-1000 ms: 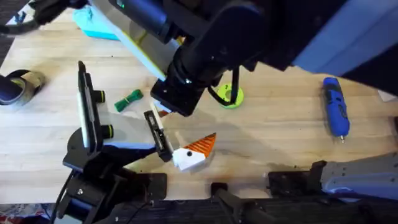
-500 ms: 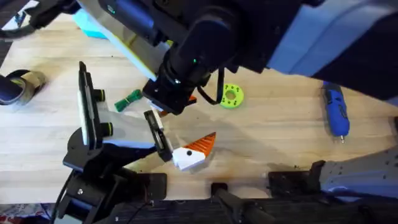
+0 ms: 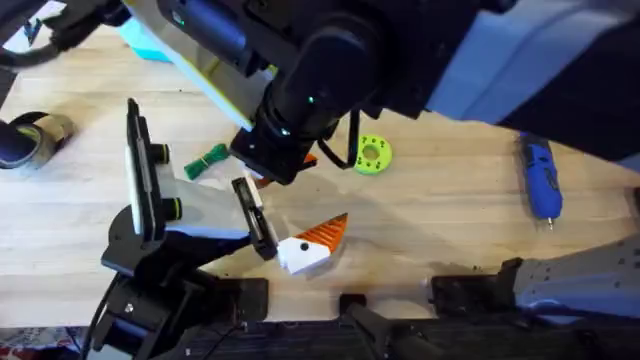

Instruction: Pick up the gripper from the table and insert it into the empty holder that is missing its gripper. Then pick up a screw, insert it into the mounting hole, and use the screwdriver to tighten it. Finally, clean up the table by picking up the vegetable and placing it into the bucket.

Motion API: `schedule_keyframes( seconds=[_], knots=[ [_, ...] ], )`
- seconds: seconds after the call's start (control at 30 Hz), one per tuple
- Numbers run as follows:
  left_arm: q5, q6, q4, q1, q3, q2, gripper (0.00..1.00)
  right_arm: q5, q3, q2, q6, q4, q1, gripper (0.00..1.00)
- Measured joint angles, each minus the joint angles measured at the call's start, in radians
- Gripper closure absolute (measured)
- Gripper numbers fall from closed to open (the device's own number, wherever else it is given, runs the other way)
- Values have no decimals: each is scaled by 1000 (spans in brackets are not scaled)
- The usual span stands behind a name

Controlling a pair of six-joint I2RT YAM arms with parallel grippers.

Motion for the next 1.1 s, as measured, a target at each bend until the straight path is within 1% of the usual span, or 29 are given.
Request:
schedule_keyframes(
  seconds=[0.43, 0.47, 0.57, 0.6, 0.63, 0.67, 0.77, 0.8, 0.83, 0.9, 1.1],
  knots=[
    [3, 0, 0, 0, 0, 0, 14, -20, 0, 0, -12, -15, 0, 995],
    [3, 0, 0, 0, 0, 0, 14, -19, 0, 0, -13, -16, 0, 963],
    [3, 0, 0, 0, 0, 0, 14, -20, 0, 0, -17, -20, 0, 732],
    [3, 0, 0, 0, 0, 0, 14, -19, 0, 0, -22, -21, 0, 679],
    [3, 0, 0, 0, 0, 0, 14, -19, 0, 0, -19, -21, 0, 653],
    [2, 0, 0, 0, 0, 0, 14, -13, 0, 0, -18, -21, -1, 525],
    [0, 0, 0, 0, 0, 0, 14, 1, 1, -6, -19, -27, -20, 226],
    [0, 0, 0, 0, 0, 0, 14, 6, 1, -10, -20, -27, -28, 77],
    [0, 0, 0, 0, 0, 0, 14, 2, 1, -15, -23, -27, -36, 27],
    [2, 1, 0, 0, 0, 0, 14, -5, 1, -30, -23, -26, -48, 8],
    [2, 1, 0, 0, 0, 0, 14, -20, 2, -91, -23, -32, -100, 7]
  ],
)
